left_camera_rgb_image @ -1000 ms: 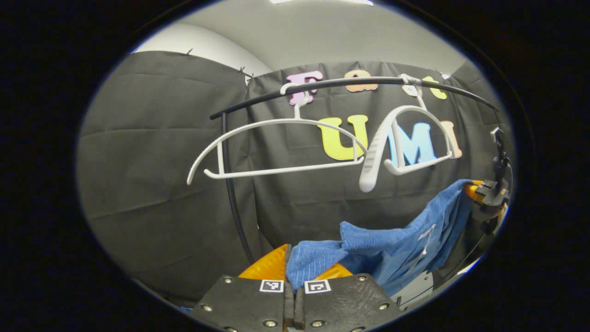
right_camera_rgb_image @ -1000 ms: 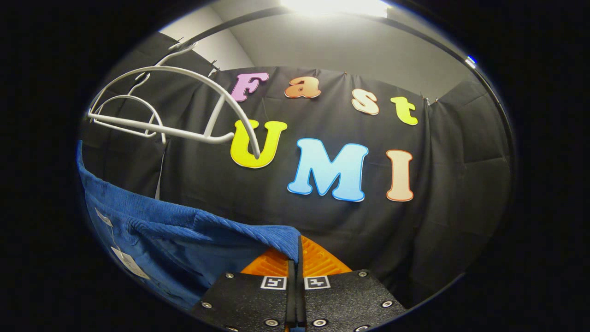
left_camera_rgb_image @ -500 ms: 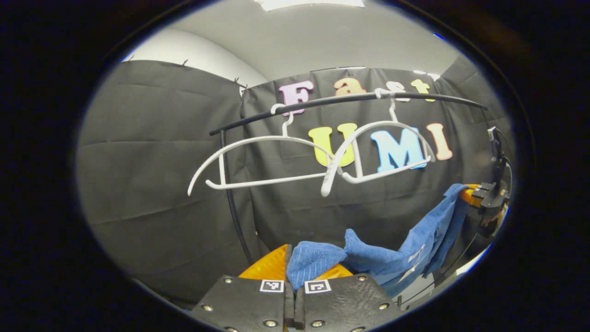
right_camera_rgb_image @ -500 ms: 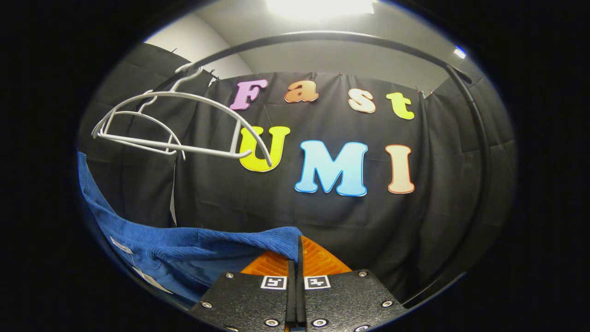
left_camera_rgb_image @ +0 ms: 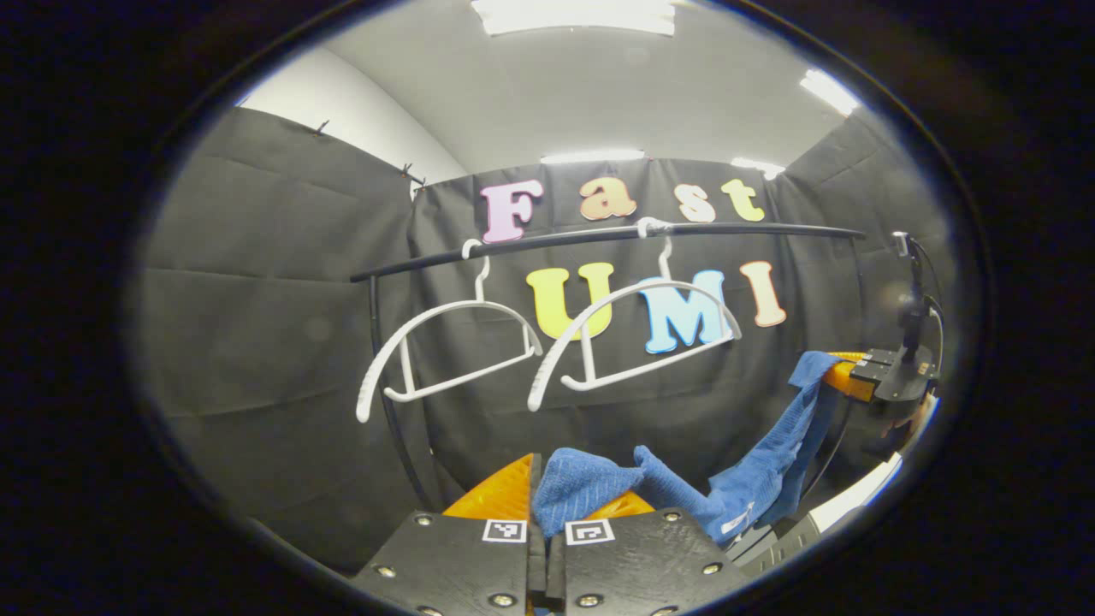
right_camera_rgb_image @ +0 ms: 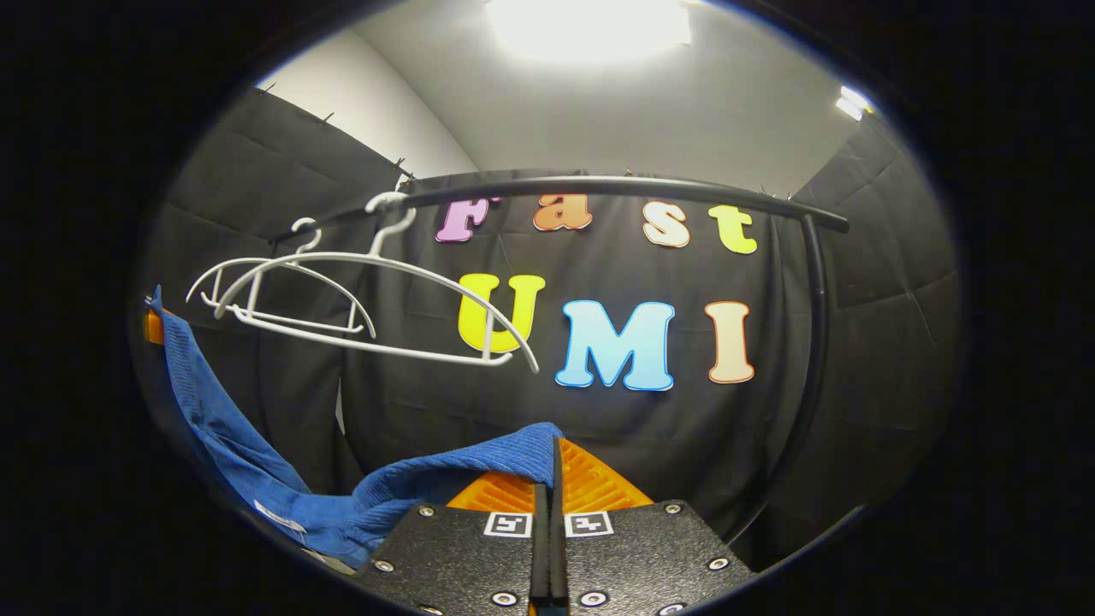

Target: Grasp the clothes on the hanger with both hands and then place them into the laundry hamper below.

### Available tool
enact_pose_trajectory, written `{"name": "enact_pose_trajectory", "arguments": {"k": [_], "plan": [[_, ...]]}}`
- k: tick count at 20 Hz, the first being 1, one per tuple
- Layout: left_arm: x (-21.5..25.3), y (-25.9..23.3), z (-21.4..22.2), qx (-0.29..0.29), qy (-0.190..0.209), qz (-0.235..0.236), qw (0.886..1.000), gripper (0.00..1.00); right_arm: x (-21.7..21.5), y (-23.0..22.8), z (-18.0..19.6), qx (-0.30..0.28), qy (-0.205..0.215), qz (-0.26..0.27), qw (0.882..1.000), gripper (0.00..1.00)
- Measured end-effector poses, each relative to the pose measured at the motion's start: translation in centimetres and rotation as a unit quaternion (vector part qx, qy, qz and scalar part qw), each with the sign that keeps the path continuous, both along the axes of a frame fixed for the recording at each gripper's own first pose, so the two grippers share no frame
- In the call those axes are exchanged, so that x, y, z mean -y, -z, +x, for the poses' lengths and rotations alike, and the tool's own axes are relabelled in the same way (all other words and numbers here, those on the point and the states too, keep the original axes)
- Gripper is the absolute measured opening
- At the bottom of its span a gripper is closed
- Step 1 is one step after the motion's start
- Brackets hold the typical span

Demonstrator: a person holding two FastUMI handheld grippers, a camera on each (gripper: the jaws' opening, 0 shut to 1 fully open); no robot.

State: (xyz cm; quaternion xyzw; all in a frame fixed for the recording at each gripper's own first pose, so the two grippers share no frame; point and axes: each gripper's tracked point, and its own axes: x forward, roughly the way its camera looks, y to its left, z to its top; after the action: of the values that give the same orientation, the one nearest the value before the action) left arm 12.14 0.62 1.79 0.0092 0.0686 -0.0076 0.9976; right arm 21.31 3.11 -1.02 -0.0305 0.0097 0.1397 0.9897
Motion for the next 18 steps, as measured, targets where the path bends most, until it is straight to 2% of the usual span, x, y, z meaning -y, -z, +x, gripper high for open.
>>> {"name": "enact_pose_trajectory", "arguments": {"k": [11, 15, 18], "plan": [[4.6, -1.2, -4.0, 0.014, 0.071, -0.048, 0.996, 0.02, -6.5, -0.9, -8.9, -0.024, -0.054, 0.034, 0.998, 0.00], [5.0, 0.7, -6.2, 0.004, 0.083, -0.075, 0.994, 0.00, -9.0, 0.6, -13.0, -0.043, -0.074, 0.029, 0.996, 0.00], [5.6, 3.6, -7.0, -0.017, 0.092, -0.078, 0.993, 0.00, -10.3, 3.0, -14.7, -0.071, -0.083, 0.019, 0.994, 0.00]]}}
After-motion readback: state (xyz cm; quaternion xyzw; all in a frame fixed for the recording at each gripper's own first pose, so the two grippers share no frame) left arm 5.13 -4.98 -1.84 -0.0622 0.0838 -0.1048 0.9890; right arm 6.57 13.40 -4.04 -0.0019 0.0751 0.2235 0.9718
